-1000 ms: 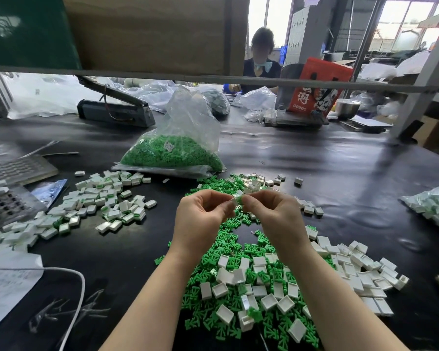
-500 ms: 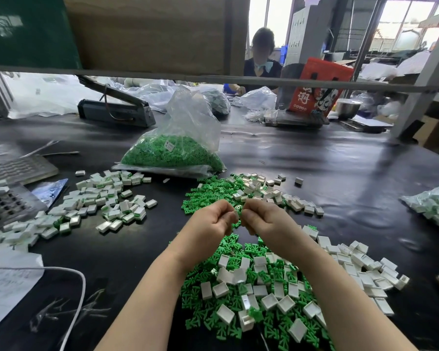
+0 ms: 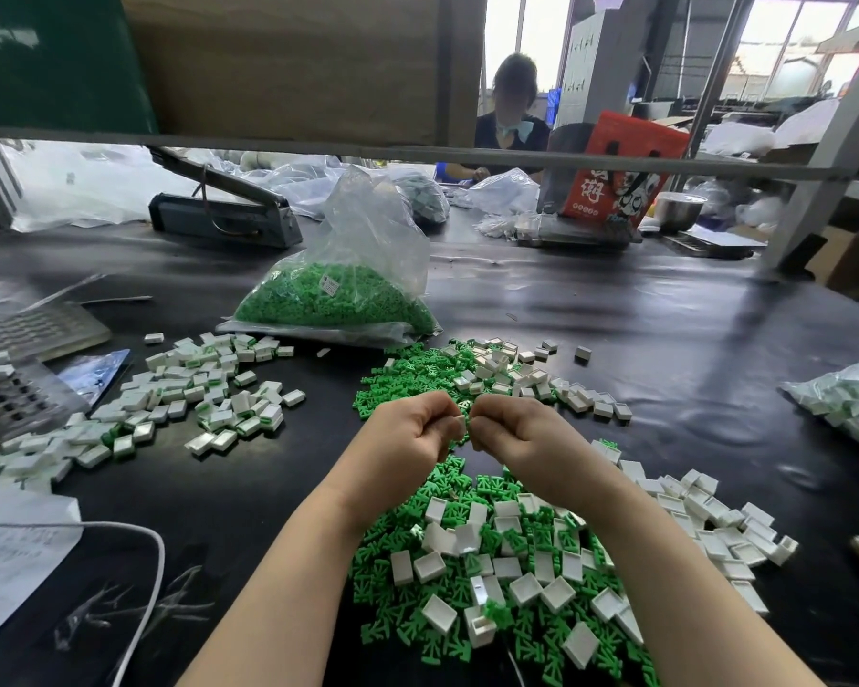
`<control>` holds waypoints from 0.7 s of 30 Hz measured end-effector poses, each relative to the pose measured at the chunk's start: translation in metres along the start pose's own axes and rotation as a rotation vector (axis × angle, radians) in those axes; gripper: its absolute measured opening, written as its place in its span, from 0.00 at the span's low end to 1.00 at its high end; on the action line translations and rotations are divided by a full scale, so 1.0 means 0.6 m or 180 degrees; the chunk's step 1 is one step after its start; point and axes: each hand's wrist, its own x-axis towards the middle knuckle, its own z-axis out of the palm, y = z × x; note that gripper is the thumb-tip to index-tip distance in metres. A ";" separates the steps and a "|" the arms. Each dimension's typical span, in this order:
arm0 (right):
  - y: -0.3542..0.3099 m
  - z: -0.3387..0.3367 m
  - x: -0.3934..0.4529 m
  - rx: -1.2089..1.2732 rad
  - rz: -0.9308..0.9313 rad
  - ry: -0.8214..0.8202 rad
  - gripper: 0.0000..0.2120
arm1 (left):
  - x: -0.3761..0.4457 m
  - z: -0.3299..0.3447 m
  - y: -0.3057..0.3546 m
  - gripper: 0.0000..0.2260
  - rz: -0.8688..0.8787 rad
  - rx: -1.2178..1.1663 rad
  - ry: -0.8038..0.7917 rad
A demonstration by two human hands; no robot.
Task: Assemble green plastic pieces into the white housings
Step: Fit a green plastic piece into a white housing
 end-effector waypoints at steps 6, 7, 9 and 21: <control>-0.002 -0.004 -0.003 -0.0128 0.0038 -0.0091 0.15 | -0.002 -0.001 -0.001 0.08 0.0066 0.0200 -0.0043; -0.003 -0.004 -0.004 -0.0149 0.0039 -0.0097 0.16 | -0.002 -0.001 -0.001 0.08 0.0070 0.0214 -0.0040; -0.005 -0.005 -0.005 -0.0222 0.0029 -0.0145 0.16 | -0.003 -0.003 0.001 0.08 0.0093 0.0304 -0.0078; -0.004 -0.005 -0.005 0.0063 0.0086 -0.0220 0.13 | -0.007 -0.002 0.005 0.08 0.0082 0.0204 0.0029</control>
